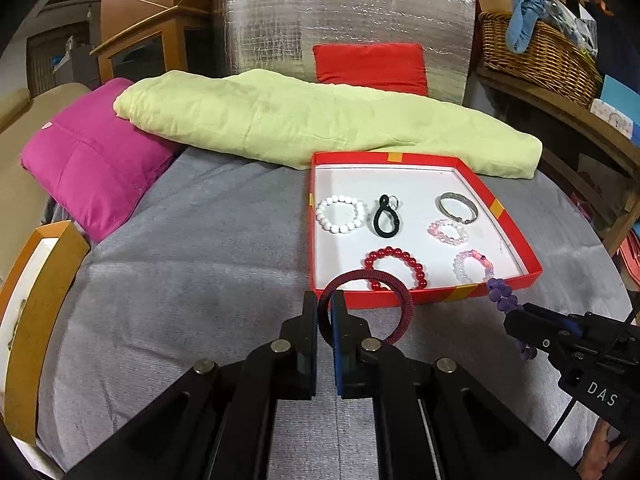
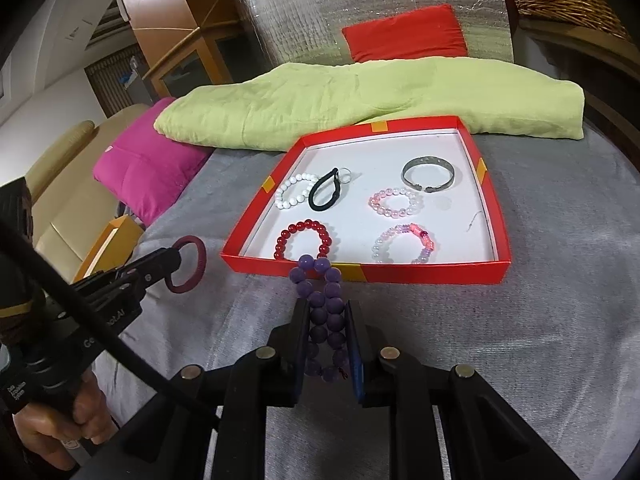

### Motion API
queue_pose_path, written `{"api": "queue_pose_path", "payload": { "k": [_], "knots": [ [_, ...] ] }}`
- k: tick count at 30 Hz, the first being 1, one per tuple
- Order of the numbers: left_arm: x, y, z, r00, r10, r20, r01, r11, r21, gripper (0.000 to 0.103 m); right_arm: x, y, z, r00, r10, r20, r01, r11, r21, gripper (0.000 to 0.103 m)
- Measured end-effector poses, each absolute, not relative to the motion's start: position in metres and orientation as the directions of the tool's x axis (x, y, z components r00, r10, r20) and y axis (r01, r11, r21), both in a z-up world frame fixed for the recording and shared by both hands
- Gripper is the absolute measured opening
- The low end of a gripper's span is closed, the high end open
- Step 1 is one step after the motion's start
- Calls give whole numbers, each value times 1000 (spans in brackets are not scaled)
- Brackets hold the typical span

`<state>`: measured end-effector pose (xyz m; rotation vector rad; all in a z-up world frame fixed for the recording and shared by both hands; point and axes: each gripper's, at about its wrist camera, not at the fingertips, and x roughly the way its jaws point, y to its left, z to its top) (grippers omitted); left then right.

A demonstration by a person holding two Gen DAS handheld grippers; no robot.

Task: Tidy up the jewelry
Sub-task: 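Lower the maroon ring into the tray and open the left tool while the right tool releases the purple bracelet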

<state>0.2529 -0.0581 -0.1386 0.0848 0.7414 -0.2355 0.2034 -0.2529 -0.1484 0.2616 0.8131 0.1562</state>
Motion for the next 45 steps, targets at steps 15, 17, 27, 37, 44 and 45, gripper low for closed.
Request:
{"api": "queue_pose_path", "payload": {
  "k": [15, 17, 27, 37, 44, 45],
  "knots": [
    [261, -51, -126, 752, -207, -626, 225, 973, -51, 6, 214, -268, -131, 729, 221, -647, -13, 951, 309, 19],
    [263, -52, -123, 759, -219, -613, 236, 970, -55, 6, 216, -272, -128, 739, 215, -639, -5, 950, 313, 19],
    [279, -70, -111, 780, -256, -571, 275, 960, -55, 6, 236, -296, -121, 764, 231, -602, 12, 928, 372, 19],
    [317, -101, -97, 818, -183, -546, 267, 961, 77, 6, 284, -318, -124, 766, 252, -591, 38, 901, 432, 19],
    [351, -118, -99, 811, -171, -559, 268, 959, 96, 6, 331, -332, -130, 746, 272, -608, 55, 885, 463, 19],
    [356, -121, -100, 808, -171, -564, 270, 958, 98, 6, 338, -333, -132, 740, 271, -615, 60, 884, 463, 19]
  ]
}}
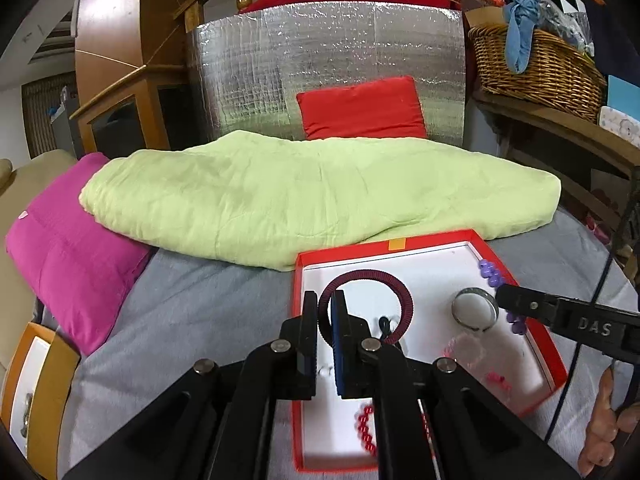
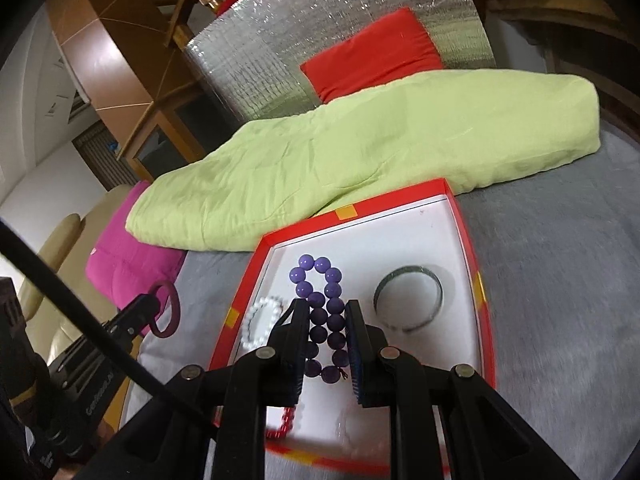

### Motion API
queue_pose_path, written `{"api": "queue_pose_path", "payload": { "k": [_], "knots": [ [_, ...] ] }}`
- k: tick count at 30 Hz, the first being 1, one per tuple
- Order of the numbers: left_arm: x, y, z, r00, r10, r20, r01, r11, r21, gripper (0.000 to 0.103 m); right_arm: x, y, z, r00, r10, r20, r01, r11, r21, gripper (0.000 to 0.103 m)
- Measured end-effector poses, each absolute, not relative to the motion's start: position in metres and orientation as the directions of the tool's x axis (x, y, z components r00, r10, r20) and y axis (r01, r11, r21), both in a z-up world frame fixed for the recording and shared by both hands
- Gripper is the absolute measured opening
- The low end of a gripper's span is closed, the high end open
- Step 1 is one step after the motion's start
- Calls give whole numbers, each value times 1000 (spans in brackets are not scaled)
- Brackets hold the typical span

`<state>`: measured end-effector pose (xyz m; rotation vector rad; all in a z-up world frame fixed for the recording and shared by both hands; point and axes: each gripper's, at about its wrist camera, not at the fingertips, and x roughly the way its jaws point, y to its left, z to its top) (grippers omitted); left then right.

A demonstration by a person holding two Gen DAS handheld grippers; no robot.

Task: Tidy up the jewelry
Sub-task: 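Lower the maroon ring into the tray and open the left tool while the right tool releases the purple bracelet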

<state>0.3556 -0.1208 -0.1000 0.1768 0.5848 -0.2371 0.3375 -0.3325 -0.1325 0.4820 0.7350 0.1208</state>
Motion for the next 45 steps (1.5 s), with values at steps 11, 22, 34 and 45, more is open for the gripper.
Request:
{"api": "queue_pose_path", "payload": {
  "k": [11, 22, 34, 45],
  "knots": [
    [401, -148, -129, 713, -196, -674, 327, 942, 72, 7, 386, -339, -162, 676, 282, -681, 129, 865, 486, 19],
    [402, -150, -161, 634, -136, -762, 324, 941, 102, 7, 392, -339, -187, 598, 268, -755, 175, 876, 450, 22],
    [387, -139, -162, 622, -105, -776, 299, 948, 111, 6, 373, -333, -180, 609, 250, -753, 176, 883, 436, 22],
    [379, -139, -153, 647, -96, -757, 299, 945, 135, 13, 367, -331, -174, 615, 241, -751, 163, 893, 420, 22]
  ]
}}
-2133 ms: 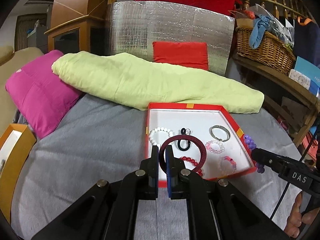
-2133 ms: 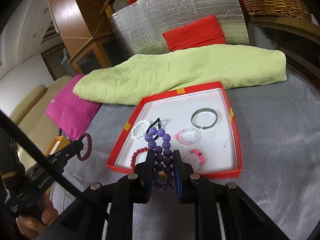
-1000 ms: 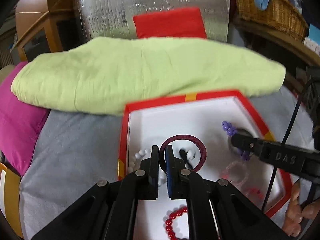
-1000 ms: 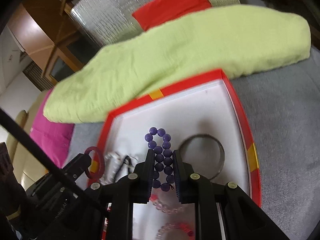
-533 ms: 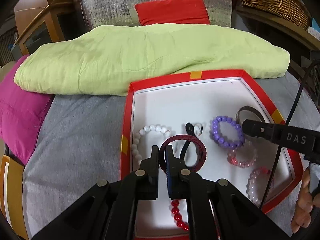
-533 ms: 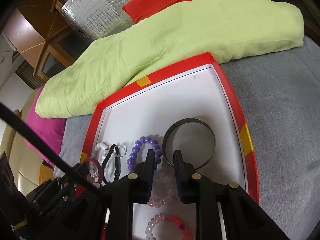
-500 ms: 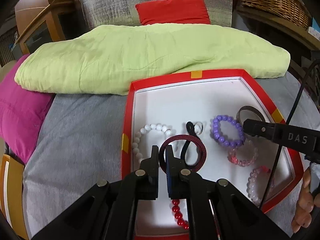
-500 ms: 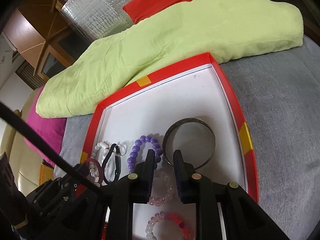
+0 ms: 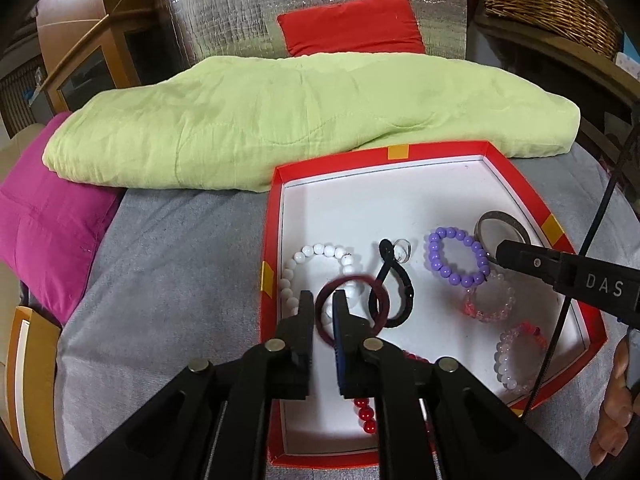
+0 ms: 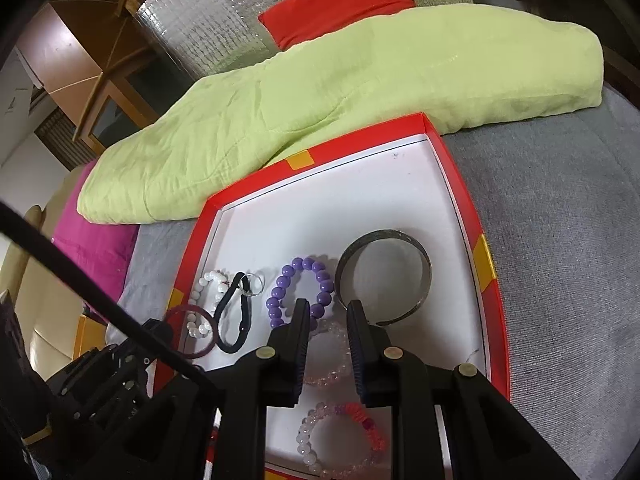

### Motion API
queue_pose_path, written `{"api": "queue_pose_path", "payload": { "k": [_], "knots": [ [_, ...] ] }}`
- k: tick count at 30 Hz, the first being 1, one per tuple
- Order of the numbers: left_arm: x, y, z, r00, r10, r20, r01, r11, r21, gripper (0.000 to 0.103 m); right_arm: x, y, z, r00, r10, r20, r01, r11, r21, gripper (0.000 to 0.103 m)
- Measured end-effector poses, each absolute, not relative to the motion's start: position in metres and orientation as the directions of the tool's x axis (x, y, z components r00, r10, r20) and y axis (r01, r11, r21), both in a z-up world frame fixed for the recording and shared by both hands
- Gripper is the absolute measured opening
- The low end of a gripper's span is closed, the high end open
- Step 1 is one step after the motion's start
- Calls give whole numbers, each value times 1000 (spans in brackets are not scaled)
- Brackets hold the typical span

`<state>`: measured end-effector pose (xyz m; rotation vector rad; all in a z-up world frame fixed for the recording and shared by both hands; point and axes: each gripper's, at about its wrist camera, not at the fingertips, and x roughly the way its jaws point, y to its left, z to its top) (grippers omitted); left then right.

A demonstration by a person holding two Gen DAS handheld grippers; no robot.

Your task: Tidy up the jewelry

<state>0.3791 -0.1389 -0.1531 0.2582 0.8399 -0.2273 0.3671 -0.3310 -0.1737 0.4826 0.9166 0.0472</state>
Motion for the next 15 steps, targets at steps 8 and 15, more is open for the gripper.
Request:
{"api": "queue_pose_path", "payload": {
  "k": [8, 15],
  "knots": [
    [360, -137, -131, 704, -75, -706, 262, 952, 160, 65, 347, -327, -156, 623, 166, -765, 150, 934, 325, 33],
    [338, -128, -105, 733, -75, -676, 214, 969, 123, 81, 307, -331, -123, 684, 40, -729, 155, 968, 198, 63]
  ]
}}
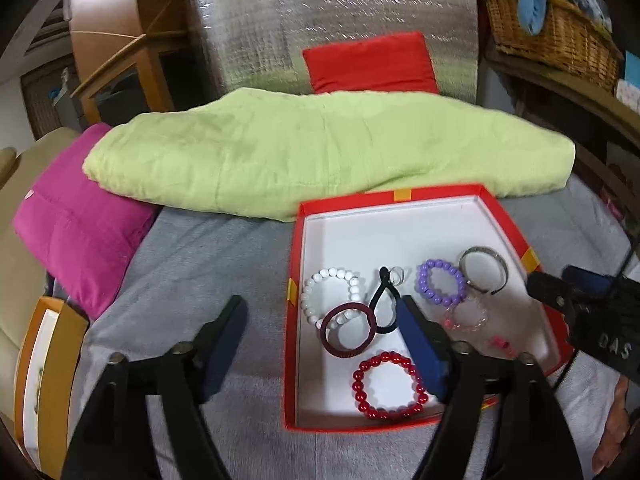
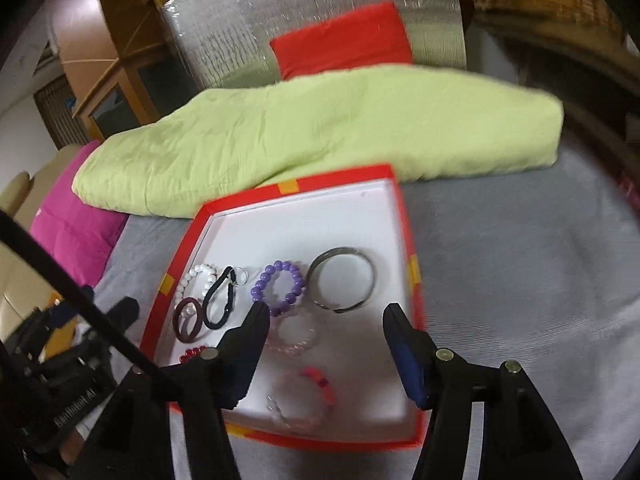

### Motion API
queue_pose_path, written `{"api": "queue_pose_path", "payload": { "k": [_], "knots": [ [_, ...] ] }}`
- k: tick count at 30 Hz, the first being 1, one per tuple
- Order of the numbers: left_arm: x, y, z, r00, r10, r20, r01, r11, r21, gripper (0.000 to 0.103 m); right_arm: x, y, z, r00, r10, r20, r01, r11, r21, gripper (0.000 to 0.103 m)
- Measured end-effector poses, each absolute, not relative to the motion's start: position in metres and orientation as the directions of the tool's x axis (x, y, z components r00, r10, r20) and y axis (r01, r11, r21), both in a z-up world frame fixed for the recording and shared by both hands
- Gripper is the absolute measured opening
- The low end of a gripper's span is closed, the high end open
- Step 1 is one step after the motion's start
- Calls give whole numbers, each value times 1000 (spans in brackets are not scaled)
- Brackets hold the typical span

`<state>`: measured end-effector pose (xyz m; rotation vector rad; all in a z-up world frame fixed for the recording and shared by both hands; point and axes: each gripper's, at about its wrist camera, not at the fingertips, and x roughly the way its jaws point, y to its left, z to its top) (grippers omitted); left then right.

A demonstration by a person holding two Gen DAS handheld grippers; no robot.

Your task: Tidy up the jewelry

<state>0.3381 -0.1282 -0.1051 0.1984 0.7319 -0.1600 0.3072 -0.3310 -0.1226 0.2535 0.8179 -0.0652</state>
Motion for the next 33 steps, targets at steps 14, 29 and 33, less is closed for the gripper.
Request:
{"api": "queue_pose_path", "payload": {
  "k": [14, 29, 33],
  "knots": [
    [278, -97, -72, 774, -38, -632, 109, 991, 74, 86, 219, -317, -89, 727, -68, -683, 165, 983, 78, 63],
    [199, -66, -69, 839, 16, -544, 32, 996, 78, 86, 135, -290, -77, 801, -120, -587, 194, 979, 64, 66],
    [198, -64, -74, 828, -18, -560, 43, 999, 32, 86, 134, -285, -79, 800, -130, -586, 184, 982, 33, 69]
  ]
}}
